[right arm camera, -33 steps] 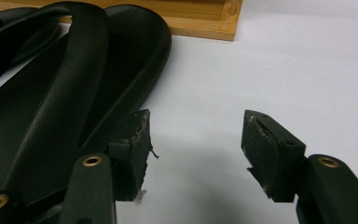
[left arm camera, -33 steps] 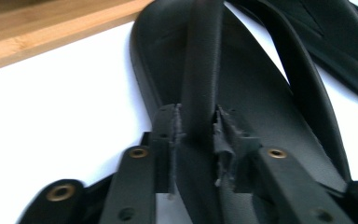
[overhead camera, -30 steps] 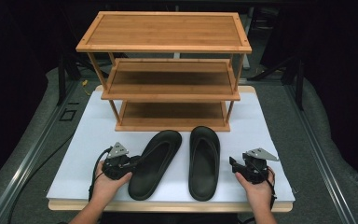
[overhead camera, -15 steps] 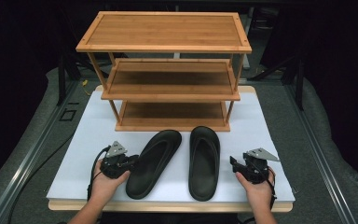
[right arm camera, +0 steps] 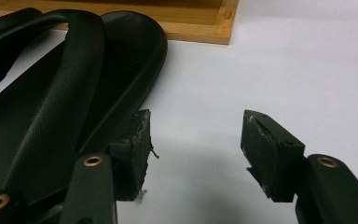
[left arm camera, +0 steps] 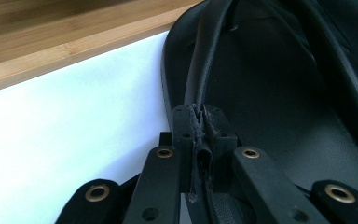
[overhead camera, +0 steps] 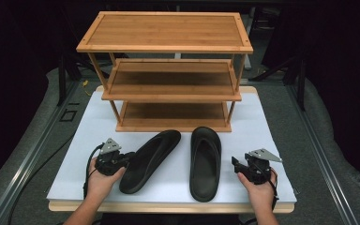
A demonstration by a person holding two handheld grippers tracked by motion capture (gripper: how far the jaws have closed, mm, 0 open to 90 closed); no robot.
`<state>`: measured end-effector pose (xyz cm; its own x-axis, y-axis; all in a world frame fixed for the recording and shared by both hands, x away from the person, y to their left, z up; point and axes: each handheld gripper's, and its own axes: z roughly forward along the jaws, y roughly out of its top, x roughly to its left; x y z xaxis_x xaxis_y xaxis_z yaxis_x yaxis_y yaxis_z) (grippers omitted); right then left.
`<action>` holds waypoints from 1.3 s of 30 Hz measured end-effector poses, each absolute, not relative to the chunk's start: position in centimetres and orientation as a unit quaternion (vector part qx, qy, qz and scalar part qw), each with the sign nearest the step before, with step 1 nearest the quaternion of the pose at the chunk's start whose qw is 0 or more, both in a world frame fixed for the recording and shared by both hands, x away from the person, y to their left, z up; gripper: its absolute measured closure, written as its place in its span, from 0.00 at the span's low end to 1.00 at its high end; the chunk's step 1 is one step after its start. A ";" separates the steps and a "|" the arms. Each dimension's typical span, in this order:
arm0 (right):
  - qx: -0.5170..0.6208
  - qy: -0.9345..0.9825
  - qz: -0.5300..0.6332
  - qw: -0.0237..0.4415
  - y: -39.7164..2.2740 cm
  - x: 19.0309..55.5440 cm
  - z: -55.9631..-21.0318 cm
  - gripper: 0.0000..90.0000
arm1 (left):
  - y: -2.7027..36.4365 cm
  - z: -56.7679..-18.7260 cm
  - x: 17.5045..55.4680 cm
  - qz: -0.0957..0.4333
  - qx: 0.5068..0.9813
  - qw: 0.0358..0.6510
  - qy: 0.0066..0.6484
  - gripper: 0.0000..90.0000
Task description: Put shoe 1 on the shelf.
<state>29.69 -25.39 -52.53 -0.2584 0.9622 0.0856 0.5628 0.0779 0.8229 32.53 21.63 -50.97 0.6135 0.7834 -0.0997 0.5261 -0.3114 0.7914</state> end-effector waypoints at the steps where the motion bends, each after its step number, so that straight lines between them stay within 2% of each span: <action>1: 0.555 0.688 0.393 0.253 -25.4 29.7 -52.5 0.48 | 21.7 -50.9 32.5 0.155 0.794 0.419 0.412 0.94; 22: 0.559 0.684 0.398 0.247 -25.6 29.7 -52.6 0.47 | 23.3 -48.3 31.6 0.162 0.765 0.472 0.407 0.94; 39: 0.563 0.682 0.397 0.246 -25.6 29.8 -52.7 0.47 | 26.3 -44.9 30.3 0.182 0.726 0.524 0.406 0.95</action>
